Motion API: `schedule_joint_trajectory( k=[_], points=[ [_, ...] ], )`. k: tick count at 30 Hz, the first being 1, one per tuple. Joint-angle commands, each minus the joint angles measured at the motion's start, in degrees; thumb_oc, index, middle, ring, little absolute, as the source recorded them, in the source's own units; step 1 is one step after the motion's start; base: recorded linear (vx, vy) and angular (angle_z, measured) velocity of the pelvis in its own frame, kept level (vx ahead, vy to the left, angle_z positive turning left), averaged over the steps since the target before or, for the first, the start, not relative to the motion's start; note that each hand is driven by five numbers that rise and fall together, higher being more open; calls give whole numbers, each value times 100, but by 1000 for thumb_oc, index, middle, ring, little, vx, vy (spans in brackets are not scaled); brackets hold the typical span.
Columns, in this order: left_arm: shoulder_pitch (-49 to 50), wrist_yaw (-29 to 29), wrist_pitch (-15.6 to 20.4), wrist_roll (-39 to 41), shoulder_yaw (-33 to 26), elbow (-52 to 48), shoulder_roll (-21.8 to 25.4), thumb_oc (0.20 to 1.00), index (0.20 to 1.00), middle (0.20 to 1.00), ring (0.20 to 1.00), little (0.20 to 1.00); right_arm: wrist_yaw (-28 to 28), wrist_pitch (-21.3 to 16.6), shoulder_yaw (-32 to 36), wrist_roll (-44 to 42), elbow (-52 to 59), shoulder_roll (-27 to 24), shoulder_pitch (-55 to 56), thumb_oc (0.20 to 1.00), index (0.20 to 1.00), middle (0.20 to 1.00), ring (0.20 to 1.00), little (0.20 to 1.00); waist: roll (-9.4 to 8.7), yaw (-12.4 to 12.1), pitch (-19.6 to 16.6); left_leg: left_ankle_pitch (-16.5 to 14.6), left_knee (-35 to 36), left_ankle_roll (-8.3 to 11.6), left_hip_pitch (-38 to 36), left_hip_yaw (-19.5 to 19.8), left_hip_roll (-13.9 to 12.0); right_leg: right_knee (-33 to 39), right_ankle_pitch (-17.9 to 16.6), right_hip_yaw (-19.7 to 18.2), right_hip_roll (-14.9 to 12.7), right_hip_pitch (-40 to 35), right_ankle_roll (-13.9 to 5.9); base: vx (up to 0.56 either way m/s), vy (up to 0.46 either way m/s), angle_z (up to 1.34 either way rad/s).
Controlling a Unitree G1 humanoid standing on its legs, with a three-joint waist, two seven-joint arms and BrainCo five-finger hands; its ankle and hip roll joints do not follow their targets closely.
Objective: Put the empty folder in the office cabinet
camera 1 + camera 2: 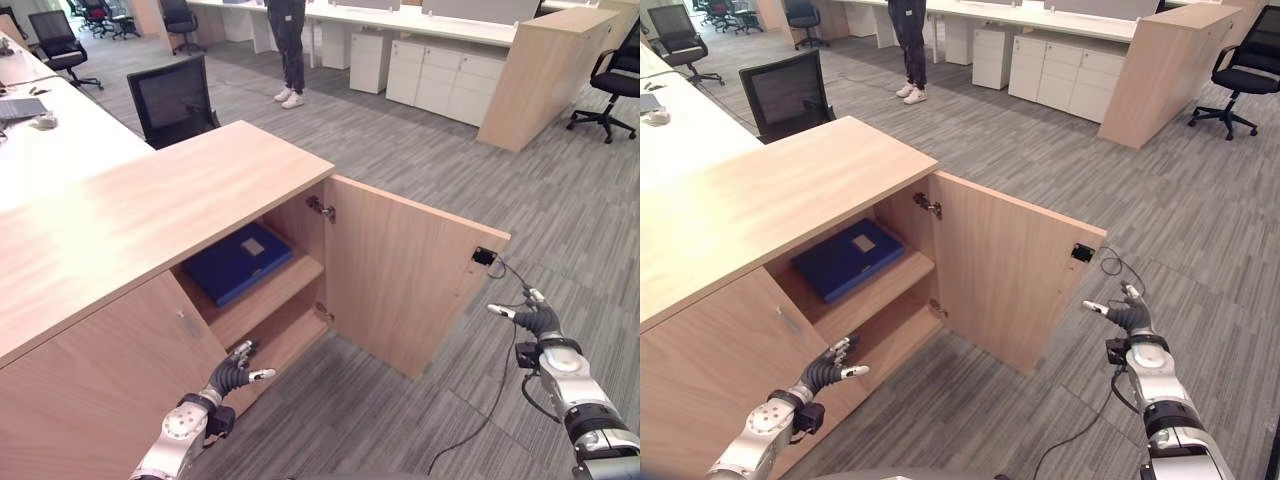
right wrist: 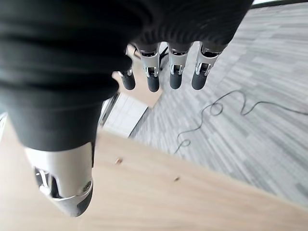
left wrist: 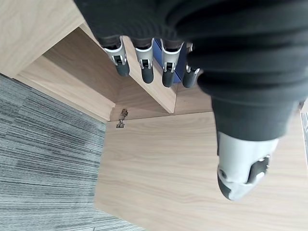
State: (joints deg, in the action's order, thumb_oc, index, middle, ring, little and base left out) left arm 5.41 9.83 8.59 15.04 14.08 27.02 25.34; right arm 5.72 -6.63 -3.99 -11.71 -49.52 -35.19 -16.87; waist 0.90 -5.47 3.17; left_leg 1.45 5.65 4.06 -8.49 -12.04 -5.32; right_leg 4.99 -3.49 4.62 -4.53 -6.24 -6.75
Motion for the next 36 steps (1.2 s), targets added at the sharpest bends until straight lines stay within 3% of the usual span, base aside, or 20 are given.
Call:
schedule_joint_trajectory(
  k=[1, 17, 22, 36],
  points=[
    [-161, 54, 221, 219, 248, -215, 233, 1000, 1000, 1000, 1000, 1000, 113, -150, -240, -15, -256, -360, -658, 1000, 1000, 1000, 1000, 1000, -128, -154, -127, -167, -177, 325, 99, 116, -85, -951, 667, 65, -207, 400, -560, 8, 10, 9],
    [-173, 48, 201, 461, 374, -478, 420, 1000, 1000, 1000, 1000, 1000, 192, -29, -797, -163, -979, -420, -1815, 1000, 1000, 1000, 1000, 1000, -80, -558, 28, -37, -176, 357, 411, 477, -1, -1024, 672, 327, -361, 500, -595, 7, 7, 13],
    [-290, 21, 244, 561, 441, -560, 491, 1000, 1000, 1000, 1000, 1000, 212, 2, -731, -382, -1389, -757, -2143, 1000, 1000, 1000, 1000, 1000, 18, -735, 108, 63, -169, 402, 676, 773, 57, -1007, 638, 590, -455, 604, -602, -7, -16, 34],
    [-276, 53, 262, 573, 576, -579, 487, 1000, 1000, 1000, 1000, 1000, 166, -39, -972, -431, -1722, -822, -2553, 1000, 1000, 1000, 1000, 1000, 118, -772, 12, 99, -143, 440, 670, 830, 64, -879, 665, 660, -418, 453, -593, 8, -4, 7]
  ],
)
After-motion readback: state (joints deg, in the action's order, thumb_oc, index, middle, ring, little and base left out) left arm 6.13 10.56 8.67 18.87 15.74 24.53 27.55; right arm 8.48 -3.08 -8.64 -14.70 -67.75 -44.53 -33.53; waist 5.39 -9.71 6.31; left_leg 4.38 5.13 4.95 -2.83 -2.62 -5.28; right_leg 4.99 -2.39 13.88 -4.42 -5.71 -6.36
